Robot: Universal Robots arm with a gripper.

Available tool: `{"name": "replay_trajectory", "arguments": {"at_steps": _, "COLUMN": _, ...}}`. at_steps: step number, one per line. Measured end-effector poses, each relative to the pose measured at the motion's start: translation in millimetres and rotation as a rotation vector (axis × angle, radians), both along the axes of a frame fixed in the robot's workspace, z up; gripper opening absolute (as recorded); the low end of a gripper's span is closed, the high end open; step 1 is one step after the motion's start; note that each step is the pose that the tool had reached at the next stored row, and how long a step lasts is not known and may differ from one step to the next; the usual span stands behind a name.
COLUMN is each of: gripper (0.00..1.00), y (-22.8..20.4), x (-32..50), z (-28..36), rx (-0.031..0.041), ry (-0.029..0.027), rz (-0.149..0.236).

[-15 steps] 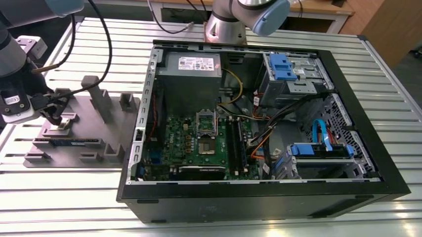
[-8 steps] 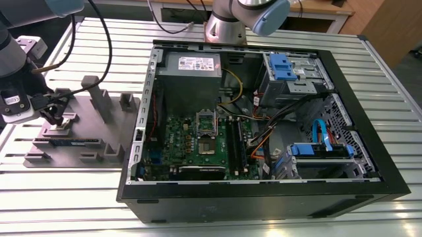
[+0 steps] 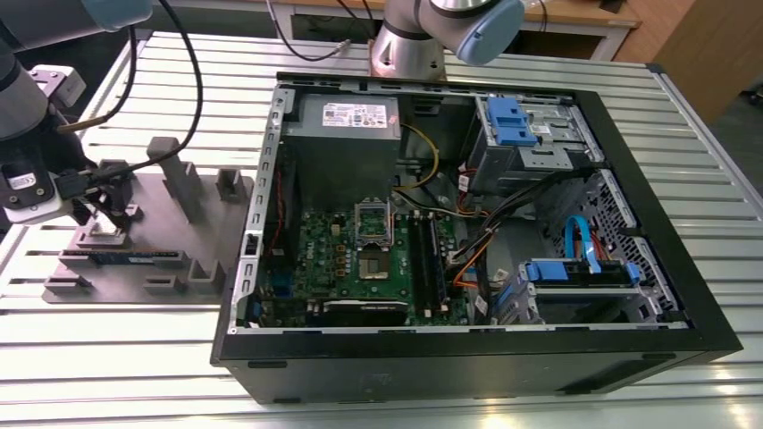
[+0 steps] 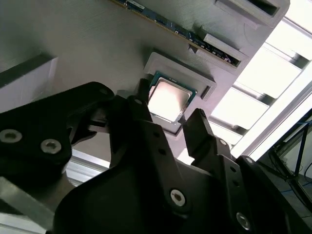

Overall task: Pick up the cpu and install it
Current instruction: 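Pick up the cpu and move it towards the insertion slot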

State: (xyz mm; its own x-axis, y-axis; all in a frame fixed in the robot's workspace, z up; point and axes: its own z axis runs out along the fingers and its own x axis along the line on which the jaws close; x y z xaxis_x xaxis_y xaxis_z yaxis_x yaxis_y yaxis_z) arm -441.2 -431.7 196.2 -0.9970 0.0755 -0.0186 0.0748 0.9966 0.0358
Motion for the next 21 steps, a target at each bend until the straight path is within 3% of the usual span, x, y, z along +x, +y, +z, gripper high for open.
{"name": "replay_trajectory", "arguments": {"at_steps": 2, "gripper": 0.53, "y": 0.0, "x": 0.0, "z": -0.1, "rx": 0.0, "ry": -0.0001, "rz": 0.0}}
{"name": "replay_trajectory", "arguments": {"at_steps": 3, "gripper": 0.59, "y": 0.0, "x": 0.0, "z": -0.1, "rx": 0.0, "ry": 0.0, "rz": 0.0}}
{"name": "replay_trajectory", "arguments": {"at_steps": 11, "gripper": 0.59, "y": 0.0, "x": 0.0, "z": -4.6, "rx": -0.0031, "ry": 0.0, "rz": 0.001}}
{"name": "replay_trajectory", "arguments": {"at_steps": 21, "gripper": 0.59, "y": 1.2, "x": 0.0, "z": -7.8, "rx": -0.0032, "ry": -0.0002, "rz": 0.028}}
